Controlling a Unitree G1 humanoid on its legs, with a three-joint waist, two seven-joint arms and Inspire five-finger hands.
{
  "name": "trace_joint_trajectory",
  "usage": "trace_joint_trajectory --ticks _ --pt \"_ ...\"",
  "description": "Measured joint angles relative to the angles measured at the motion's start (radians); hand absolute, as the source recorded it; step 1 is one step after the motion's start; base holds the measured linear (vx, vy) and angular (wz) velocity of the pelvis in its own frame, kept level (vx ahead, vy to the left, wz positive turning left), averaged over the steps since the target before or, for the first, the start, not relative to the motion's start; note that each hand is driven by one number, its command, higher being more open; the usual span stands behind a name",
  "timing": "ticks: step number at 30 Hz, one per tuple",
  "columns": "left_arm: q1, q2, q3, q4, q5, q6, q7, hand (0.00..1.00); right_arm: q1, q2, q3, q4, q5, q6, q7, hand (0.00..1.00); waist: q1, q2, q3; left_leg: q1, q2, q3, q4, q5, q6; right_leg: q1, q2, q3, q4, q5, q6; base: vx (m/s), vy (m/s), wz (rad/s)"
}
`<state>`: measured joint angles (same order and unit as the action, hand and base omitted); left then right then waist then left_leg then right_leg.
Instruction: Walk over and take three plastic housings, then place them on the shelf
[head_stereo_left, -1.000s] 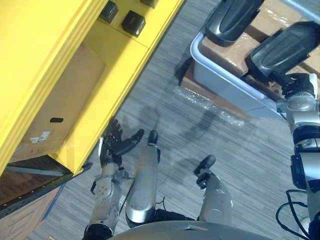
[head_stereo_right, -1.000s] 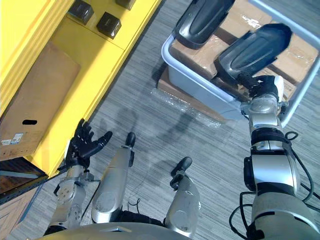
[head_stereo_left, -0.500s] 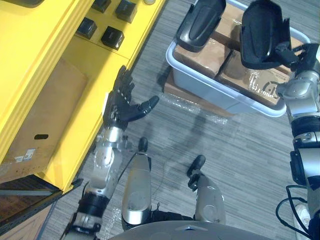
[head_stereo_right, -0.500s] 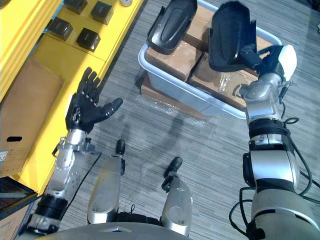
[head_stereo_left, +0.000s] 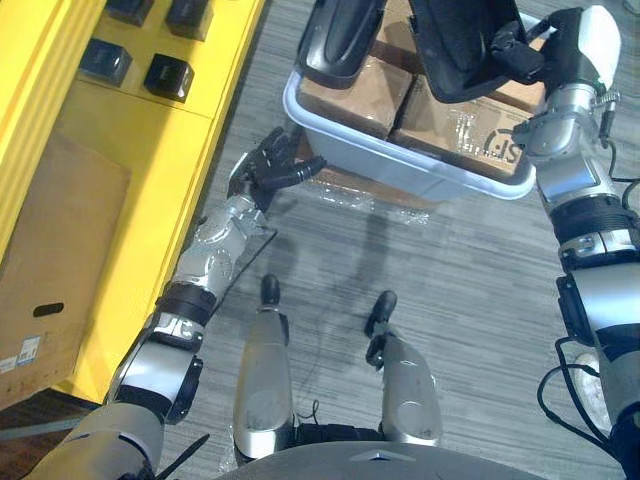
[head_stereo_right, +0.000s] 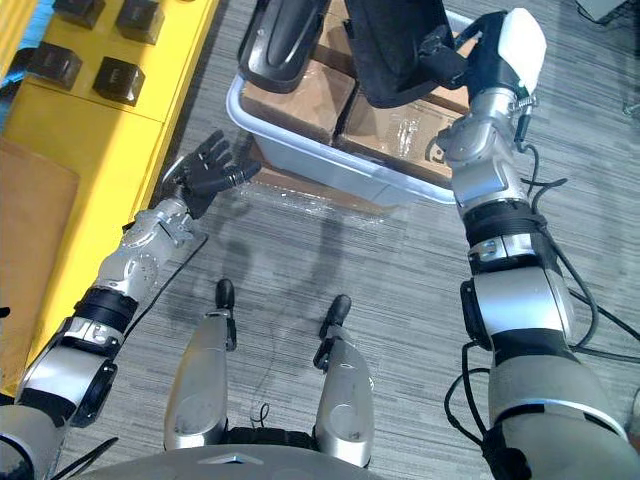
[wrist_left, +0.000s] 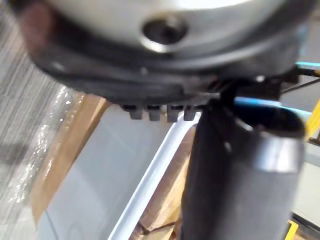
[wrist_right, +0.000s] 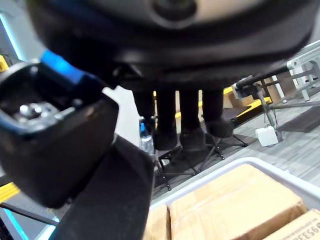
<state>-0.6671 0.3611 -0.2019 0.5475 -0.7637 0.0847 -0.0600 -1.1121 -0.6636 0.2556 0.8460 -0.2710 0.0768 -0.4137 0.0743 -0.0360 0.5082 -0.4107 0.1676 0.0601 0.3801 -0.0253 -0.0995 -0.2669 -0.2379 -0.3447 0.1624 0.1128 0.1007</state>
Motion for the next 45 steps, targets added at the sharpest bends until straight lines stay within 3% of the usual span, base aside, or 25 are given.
trace_joint_trajectory --ticks 4,12,17,23,28,31,42,45 --pt "-0.053 0.001 0.000 0.014 -0.187 0.049 -0.021 1.00 -0.002 0.000 0.023 -0.040 -0.009 -0.050 0.000 0.00 -0.011 0.000 0.000 0.015 0.001 0.014 0.000 0.000 0.000 0.001 0.000 0.020 0.004 0.002 -0.001 -0.01 0.010 -0.09" --pt "-0.076 0.000 -0.016 0.035 -0.508 0.059 -0.106 1.00 0.042 0.005 0.032 -0.099 -0.158 -0.178 -0.007 0.00 -0.028 0.000 0.000 0.087 0.001 0.045 -0.047 0.010 0.001 0.032 -0.002 0.043 0.008 -0.001 -0.002 -0.01 0.001 -0.08" --pt "-0.081 -0.001 -0.019 0.035 -0.653 0.083 -0.121 1.00 0.129 0.006 0.033 -0.136 -0.207 -0.258 -0.007 0.00 -0.031 -0.001 0.000 0.139 -0.004 0.049 -0.119 0.049 -0.007 0.051 -0.002 0.041 0.008 -0.006 -0.007 0.00 0.000 0.00" --pt "-0.071 -0.012 -0.036 0.029 -0.652 0.091 -0.111 1.00 0.217 0.011 0.032 -0.226 -0.267 -0.303 -0.009 0.00 -0.042 -0.001 0.000 0.195 -0.007 0.052 -0.168 0.065 -0.009 0.088 -0.002 0.034 0.005 -0.014 -0.007 0.00 0.000 0.00" --pt "-0.032 -0.040 -0.039 0.011 -0.652 0.091 -0.067 1.00 0.301 0.059 0.033 -0.323 -0.303 -0.417 -0.020 0.00 -0.053 -0.002 -0.001 0.245 -0.012 0.059 -0.231 0.088 -0.009 0.113 -0.001 0.032 -0.011 -0.017 -0.006 0.00 0.000 0.00" --pt "-0.020 -0.048 -0.060 0.007 -0.648 0.101 -0.042 1.00 0.323 0.081 0.034 -0.346 -0.314 -0.455 -0.023 0.00 -0.051 -0.003 -0.002 0.247 -0.014 0.056 -0.248 0.100 -0.012 0.117 -0.001 0.025 -0.020 -0.014 -0.004 0.01 -0.003 0.05" --pt "0.031 -0.079 -0.079 0.005 -0.646 0.104 -0.001 1.00 0.425 0.123 0.049 -0.425 -0.297 -0.479 -0.018 0.00 -0.047 -0.009 -0.005 0.290 -0.020 0.055 -0.280 0.102 -0.012 0.168 0.001 0.017 -0.062 -0.009 0.002 0.01 0.002 0.02" --pt "0.069 -0.101 -0.080 -0.003 -0.700 0.018 0.001 1.00 0.510 0.157 0.043 -0.463 -0.257 -0.479 0.004 0.00 -0.049 -0.029 -0.017 0.293 -0.020 0.058 -0.283 0.101 -0.013 0.170 0.002 0.018 -0.071 -0.009 0.002 0.00 0.000 0.00"
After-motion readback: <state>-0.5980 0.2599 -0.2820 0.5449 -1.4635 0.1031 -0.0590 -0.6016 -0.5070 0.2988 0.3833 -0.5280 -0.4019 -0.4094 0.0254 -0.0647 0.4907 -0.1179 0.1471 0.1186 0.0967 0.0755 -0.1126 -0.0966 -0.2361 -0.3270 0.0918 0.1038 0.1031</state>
